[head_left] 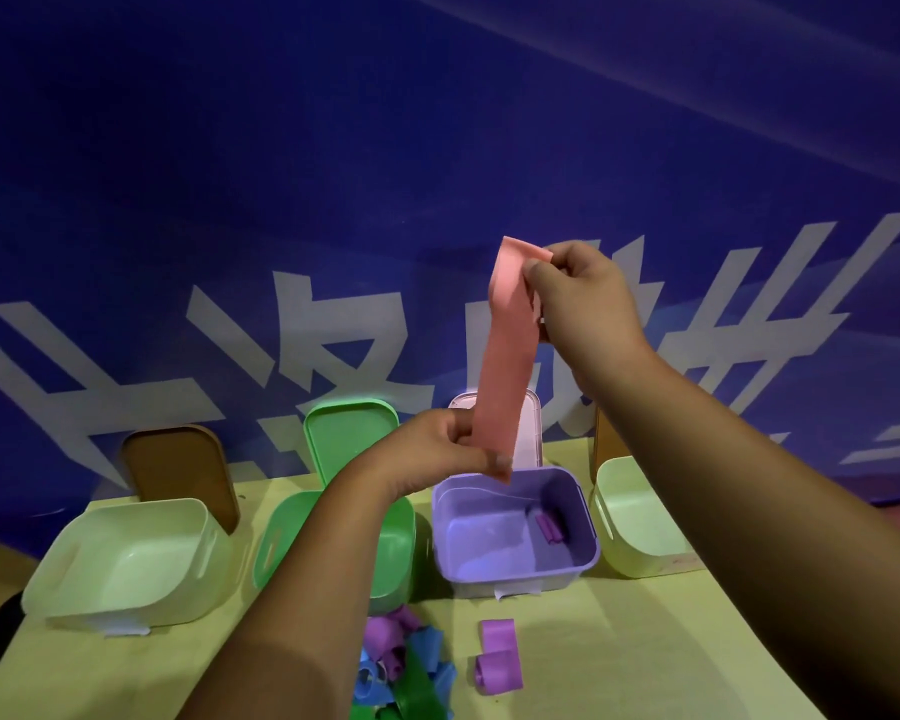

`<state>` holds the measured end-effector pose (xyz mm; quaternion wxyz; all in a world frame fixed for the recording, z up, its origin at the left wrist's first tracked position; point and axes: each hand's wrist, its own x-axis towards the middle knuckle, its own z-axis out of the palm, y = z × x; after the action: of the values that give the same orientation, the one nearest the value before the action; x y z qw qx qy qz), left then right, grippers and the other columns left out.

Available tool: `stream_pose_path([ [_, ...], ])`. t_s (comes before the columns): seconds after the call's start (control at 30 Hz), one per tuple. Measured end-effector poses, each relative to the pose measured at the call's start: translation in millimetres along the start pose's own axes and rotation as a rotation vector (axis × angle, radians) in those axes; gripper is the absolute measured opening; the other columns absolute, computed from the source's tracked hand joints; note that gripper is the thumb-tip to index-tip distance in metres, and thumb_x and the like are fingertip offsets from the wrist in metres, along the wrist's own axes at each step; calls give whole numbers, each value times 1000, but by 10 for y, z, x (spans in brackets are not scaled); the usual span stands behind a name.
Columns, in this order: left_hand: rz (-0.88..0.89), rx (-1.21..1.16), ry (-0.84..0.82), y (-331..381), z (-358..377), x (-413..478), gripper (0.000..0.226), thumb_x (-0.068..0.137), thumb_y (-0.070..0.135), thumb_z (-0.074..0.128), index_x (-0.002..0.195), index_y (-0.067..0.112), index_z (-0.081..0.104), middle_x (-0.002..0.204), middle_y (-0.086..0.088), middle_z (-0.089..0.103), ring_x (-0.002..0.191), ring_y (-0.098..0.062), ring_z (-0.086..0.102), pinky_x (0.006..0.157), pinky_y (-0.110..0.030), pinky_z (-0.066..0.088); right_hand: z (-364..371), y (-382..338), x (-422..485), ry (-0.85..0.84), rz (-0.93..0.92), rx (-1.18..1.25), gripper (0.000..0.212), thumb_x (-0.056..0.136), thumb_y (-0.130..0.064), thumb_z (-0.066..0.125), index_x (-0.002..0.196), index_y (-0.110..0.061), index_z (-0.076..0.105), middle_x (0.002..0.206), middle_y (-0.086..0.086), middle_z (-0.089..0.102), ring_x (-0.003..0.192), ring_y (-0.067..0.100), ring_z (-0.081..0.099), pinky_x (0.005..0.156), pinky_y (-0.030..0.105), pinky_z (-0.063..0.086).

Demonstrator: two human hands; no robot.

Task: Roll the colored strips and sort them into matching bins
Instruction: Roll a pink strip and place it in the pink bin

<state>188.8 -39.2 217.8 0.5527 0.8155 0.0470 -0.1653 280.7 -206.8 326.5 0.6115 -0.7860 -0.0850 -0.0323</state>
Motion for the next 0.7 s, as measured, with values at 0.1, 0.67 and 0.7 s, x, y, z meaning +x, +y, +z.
stream_pose_path([
  [0.1, 39, -21, 25, 54, -18, -49, 21, 88, 26, 87, 110, 27, 86, 108, 8, 83, 110, -11, 77, 108, -35, 53, -6, -25, 4, -9, -18, -21, 12, 107, -33, 57, 96, -34, 63, 98, -6, 71, 94, 20, 73, 88, 51, 66],
  [0.67, 79, -188, 63, 55, 70, -86, 38, 94, 23, 82, 130, 21, 70, 116, -6, 82, 106, -31, 79, 105, -45, 59, -86, -103, -74, -57, -96, -29, 8, 108, -33, 58, 103, -32, 64, 97, -4, 71, 93, 20, 73, 81, 50, 67],
  [0.7, 83, -166, 50, 36, 69, -80, 31, 96, 19, 80, 126, 20, 74, 114, -8, 82, 107, -32, 79, 106, -46, 58, -94, -101, -81, -58, -100, -26, 8, 108, -33, 58, 103, -32, 64, 97, -4, 71, 92, 20, 73, 81, 50, 67],
])
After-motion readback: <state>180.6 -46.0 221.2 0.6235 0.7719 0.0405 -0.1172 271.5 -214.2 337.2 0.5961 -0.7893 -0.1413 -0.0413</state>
